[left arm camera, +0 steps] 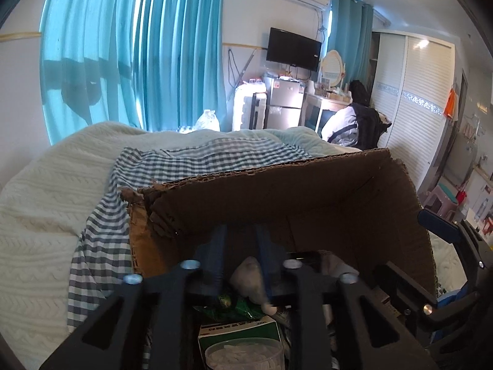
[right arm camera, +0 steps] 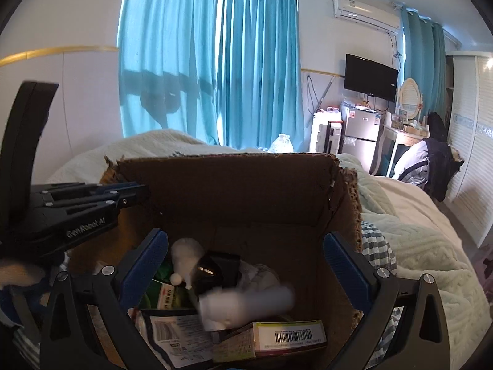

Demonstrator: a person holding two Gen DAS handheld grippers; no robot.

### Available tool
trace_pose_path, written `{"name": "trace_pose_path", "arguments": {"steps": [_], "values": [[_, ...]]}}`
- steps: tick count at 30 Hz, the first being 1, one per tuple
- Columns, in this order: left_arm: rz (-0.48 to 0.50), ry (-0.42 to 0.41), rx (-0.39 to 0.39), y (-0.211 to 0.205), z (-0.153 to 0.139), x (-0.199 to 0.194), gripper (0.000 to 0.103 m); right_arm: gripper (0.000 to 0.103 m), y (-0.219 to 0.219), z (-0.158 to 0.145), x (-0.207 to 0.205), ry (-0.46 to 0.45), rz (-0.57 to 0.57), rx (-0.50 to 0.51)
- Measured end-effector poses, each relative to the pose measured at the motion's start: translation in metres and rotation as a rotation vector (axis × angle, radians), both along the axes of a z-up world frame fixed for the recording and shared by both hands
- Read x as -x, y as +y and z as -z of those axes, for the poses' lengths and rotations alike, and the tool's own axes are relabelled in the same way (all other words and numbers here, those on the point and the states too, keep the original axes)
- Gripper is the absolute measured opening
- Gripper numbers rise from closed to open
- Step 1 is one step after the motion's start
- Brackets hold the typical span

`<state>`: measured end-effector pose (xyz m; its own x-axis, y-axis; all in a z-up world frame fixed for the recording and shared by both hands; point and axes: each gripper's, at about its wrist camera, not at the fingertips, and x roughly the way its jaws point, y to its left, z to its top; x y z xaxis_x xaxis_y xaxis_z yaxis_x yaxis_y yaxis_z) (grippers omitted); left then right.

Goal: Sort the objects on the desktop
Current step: 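Open both tools to drop the hair tie and white bottle into the box, then withdraw both open tools from the box toward the remaining items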

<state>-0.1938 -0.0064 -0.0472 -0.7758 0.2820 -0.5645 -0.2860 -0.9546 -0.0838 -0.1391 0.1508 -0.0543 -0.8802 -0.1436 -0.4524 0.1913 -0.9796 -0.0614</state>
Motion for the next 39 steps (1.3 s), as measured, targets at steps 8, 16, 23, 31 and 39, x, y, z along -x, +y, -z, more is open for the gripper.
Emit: {"name": "trace_pose_path", "arguments": {"steps": [8, 16, 23, 31, 39], "values": [[-0.035, 0.061, -0.038, -0.009, -0.025, -0.016, 0.065, 0.102, 0.009, -0.013, -0.013, 0.039, 0.035, 0.019], [-0.098, 0.188, -0.084, -0.018, -0.063, -0.053, 0.103, 0.103, 0.017, -0.045, -0.047, 0.147, 0.039, 0.068], [-0.143, 0.265, -0.089, -0.024, -0.09, -0.088, 0.103, 0.103, 0.022, -0.064, -0.086, 0.218, 0.029, 0.107], [-0.167, 0.284, -0.11, -0.032, -0.096, -0.121, 0.103, 0.103, 0.029, -0.065, -0.122, 0.235, -0.001, 0.146], [-0.203, 0.293, -0.051, -0.035, -0.094, -0.137, 0.103, 0.103, 0.037, -0.058, -0.142, 0.239, -0.009, 0.164]]}}
